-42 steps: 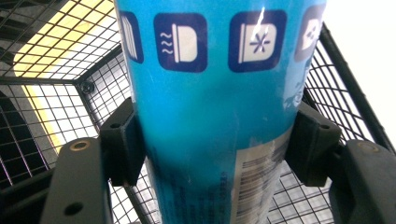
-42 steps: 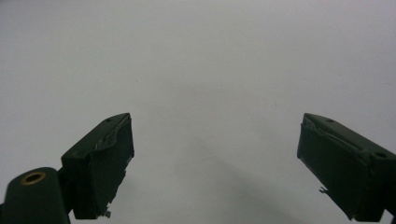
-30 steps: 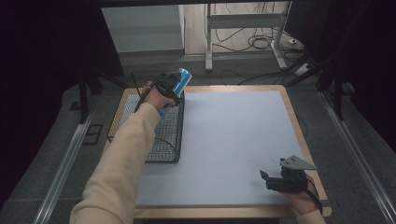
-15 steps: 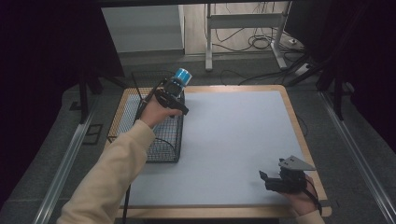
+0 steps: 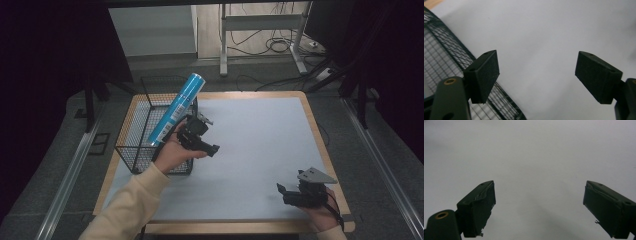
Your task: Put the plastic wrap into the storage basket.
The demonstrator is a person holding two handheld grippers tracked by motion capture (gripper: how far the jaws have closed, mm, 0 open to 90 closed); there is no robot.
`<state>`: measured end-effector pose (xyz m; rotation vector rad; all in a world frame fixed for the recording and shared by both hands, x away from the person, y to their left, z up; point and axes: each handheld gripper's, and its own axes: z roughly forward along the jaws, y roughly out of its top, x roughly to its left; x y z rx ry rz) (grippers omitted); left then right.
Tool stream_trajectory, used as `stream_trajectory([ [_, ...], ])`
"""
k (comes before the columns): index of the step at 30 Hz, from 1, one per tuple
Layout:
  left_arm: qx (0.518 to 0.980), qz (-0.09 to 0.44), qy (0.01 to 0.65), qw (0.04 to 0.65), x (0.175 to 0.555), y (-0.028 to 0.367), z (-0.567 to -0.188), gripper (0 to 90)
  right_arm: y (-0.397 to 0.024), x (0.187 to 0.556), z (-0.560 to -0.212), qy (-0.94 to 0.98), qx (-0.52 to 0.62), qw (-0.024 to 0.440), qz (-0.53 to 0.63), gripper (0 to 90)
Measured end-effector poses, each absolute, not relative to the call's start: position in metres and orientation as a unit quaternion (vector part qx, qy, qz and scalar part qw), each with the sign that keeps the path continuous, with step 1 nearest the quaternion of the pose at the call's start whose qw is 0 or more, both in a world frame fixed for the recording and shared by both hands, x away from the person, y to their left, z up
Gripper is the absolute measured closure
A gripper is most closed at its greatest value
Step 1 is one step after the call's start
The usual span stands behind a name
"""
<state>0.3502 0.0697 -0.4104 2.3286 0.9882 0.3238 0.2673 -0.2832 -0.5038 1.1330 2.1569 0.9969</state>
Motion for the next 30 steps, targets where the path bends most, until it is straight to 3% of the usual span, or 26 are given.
stream_trajectory([
  [6, 0.879, 0.115, 0.351, 0.302, 0.326, 0.064, -0.438, 18.8, -0.284, 0.268, -0.504, 0.793, 0.418, 0.251, 0.366, 11.2],
  [9, 0.877, 0.163, 0.339, 0.298, 0.310, 0.059, -0.445, 19.6, -0.284, 0.268, -0.504, 0.792, 0.417, 0.252, 0.366, 11.2],
  [11, 0.872, 0.154, 0.331, 0.325, 0.301, 0.056, -0.445, 20.8, -0.284, 0.268, -0.504, 0.793, 0.417, 0.253, 0.366, 11.2],
  [17, 0.880, 0.109, 0.325, 0.329, 0.292, 0.049, -0.461, 20.4, -0.282, 0.267, -0.504, 0.793, 0.415, 0.254, 0.368, 11.2],
  [30, 0.880, 0.101, 0.327, 0.330, 0.293, 0.050, -0.464, 20.2, -0.283, 0.268, -0.504, 0.792, 0.416, 0.255, 0.367, 11.2],
])
